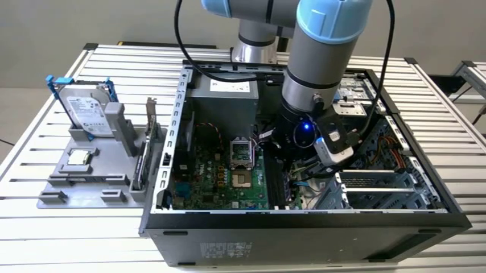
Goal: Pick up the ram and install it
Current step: 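Insert the ram into the slot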
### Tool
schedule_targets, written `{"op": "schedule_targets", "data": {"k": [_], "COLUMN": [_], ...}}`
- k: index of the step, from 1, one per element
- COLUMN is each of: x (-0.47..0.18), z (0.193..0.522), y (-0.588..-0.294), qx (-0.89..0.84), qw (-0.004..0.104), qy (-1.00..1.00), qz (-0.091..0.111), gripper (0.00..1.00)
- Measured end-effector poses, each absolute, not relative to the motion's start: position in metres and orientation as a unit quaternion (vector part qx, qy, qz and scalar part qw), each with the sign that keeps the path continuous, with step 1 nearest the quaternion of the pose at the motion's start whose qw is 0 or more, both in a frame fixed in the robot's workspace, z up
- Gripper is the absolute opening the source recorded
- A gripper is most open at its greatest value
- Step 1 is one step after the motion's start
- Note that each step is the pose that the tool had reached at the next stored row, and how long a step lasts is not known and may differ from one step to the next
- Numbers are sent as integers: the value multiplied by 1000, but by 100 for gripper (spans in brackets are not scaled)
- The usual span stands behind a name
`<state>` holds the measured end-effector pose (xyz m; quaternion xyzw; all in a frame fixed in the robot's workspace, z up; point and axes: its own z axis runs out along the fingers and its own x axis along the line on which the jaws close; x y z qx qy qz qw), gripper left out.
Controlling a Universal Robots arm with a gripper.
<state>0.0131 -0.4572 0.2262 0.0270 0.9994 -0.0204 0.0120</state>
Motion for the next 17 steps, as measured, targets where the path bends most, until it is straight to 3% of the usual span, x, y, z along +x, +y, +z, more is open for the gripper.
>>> {"op": "schedule_targets", "data": {"k": [17], "x": [14], "z": [222], "y": [-457], "qx": [31], "qw": [12], "qy": [999], "qz": [-20], "gripper": [0]}}
